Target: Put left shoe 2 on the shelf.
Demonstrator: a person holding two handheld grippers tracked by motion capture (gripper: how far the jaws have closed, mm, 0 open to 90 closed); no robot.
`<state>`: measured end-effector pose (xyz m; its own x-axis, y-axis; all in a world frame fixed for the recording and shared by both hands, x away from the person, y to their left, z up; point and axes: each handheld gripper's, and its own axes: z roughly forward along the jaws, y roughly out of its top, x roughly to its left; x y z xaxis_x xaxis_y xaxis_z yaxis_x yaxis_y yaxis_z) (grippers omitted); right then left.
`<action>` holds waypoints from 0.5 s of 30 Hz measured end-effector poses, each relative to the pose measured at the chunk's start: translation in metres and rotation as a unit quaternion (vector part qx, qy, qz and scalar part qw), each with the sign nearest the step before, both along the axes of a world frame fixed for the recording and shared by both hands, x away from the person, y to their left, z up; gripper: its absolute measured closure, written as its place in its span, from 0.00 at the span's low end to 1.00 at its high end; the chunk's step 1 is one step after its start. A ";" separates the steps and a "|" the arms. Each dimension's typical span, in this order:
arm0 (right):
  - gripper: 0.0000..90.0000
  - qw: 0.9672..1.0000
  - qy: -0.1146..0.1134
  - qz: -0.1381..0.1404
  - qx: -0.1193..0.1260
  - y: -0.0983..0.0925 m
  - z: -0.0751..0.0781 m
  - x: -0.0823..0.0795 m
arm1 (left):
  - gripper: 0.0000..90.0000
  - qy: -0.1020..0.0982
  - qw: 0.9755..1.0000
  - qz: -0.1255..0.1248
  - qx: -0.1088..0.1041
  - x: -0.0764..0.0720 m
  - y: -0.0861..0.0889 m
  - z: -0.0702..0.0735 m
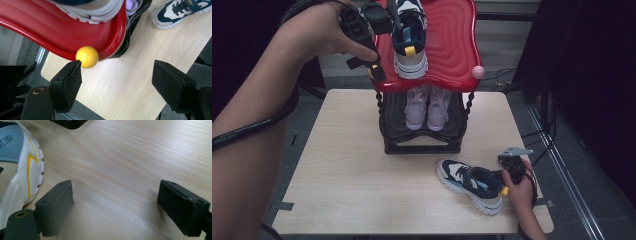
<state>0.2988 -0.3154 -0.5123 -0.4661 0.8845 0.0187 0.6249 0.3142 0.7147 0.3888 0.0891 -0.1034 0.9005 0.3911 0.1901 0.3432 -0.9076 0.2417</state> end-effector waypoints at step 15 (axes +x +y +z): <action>0.14 1.000 0.000 0.001 0.000 0.000 0.000 0.000 | 0.27 0.025 0.999 0.023 0.000 -0.008 0.024 -0.023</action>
<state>0.2989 -0.3155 -0.5123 -0.4680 0.8835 0.0194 0.6244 0.3150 0.7148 0.3805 0.1130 -0.1261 0.8896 0.4331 0.1449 0.3971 -0.8903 0.2229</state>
